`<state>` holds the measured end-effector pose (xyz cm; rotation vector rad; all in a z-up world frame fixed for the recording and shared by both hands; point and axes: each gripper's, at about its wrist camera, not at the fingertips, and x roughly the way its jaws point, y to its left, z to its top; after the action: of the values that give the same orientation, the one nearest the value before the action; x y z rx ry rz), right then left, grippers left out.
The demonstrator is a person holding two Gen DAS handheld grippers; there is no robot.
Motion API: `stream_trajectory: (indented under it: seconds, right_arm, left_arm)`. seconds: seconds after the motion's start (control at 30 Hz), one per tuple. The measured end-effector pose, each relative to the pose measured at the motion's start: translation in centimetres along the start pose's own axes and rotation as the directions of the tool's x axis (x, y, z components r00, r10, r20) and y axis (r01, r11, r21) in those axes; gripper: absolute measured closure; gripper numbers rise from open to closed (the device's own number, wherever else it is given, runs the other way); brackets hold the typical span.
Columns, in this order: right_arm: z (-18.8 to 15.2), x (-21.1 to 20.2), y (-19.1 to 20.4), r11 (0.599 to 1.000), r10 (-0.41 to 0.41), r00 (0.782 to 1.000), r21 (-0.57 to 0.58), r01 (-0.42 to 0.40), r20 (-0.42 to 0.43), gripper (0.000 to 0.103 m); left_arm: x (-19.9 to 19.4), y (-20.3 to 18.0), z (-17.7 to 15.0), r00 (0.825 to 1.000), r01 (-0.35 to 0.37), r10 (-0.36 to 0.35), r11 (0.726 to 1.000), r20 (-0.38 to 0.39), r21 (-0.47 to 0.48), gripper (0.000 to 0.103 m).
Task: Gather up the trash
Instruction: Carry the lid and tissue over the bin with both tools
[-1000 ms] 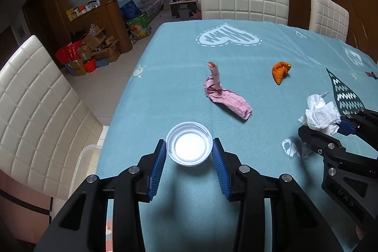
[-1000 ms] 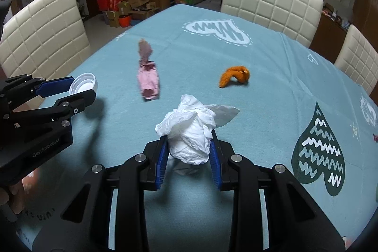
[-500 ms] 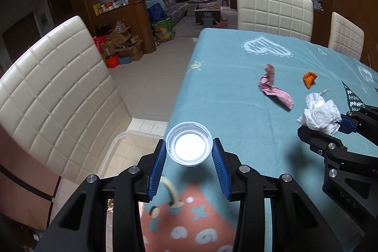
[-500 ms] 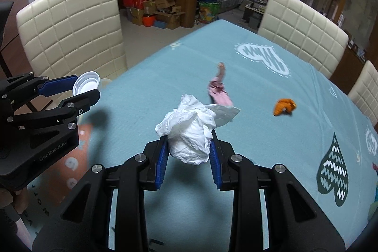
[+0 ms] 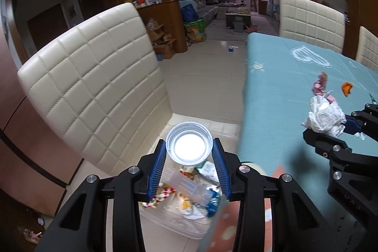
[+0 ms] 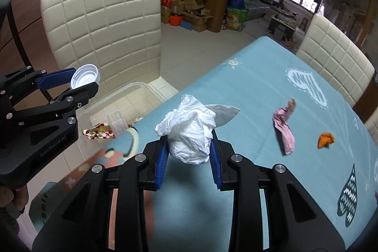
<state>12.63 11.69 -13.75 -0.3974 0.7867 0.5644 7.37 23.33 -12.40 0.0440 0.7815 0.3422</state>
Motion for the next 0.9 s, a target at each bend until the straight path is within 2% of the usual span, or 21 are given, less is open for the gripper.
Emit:
stream_trajectory:
  seconds: [0.1, 0.3, 0.5, 0.53, 0.57, 0.63, 0.77, 0.9]
  right_arm:
    - [0.6, 0.3, 1.0, 1.000, 0.012, 1.000, -0.024, -0.012, 0.008, 0.070]
    - [1.5, 1.6, 2.5, 0.998, 0.056, 0.998, -0.037, -0.055, 0.002, 0.070]
    - [1.9, 2.8, 2.9, 0.996, 0.081, 0.997, -0.035, -0.081, -0.009, 0.070]
    - [1.9, 3.0, 2.9, 0.996, 0.084, 0.996, -0.034, -0.084, -0.013, 0.070]
    - [1.9, 3.2, 2.9, 0.996, 0.084, 0.996, -0.033, -0.084, -0.014, 0.070]
    - [1.8, 3.4, 2.6, 0.996, 0.087, 0.996, -0.028, -0.088, -0.017, 0.069]
    - [1.7, 3.7, 2.4, 0.995, 0.093, 0.995, -0.016, -0.094, -0.028, 0.069]
    - [1.9, 3.8, 2.6, 0.995, 0.096, 0.995, -0.020, -0.097, -0.033, 0.069]
  left_arm:
    - [0.1, 1.4, -0.3, 0.999, -0.041, 0.041, 0.999, 0.001, -0.006, 0.064]
    - [0.7, 3.2, -0.6, 0.997, -0.074, 0.074, 0.997, -0.012, -0.024, 0.064]
    - [1.2, 3.6, -0.7, 0.998, -0.065, 0.064, 0.997, -0.030, -0.039, 0.063]
    - [1.4, 3.6, -0.8, 0.997, -0.062, 0.060, 0.997, -0.042, -0.039, 0.060]
    - [1.7, 3.6, -0.8, 0.997, -0.067, 0.065, 0.997, -0.051, -0.039, 0.046]
    - [1.8, 3.6, -0.9, 0.995, -0.087, 0.085, 0.995, -0.053, -0.043, 0.024]
    - [1.8, 3.6, -1.3, 0.993, -0.113, 0.111, 0.992, -0.045, -0.047, 0.021]
    - [1.8, 3.5, -1.7, 0.993, -0.106, 0.103, 0.993, -0.049, -0.049, 0.021]
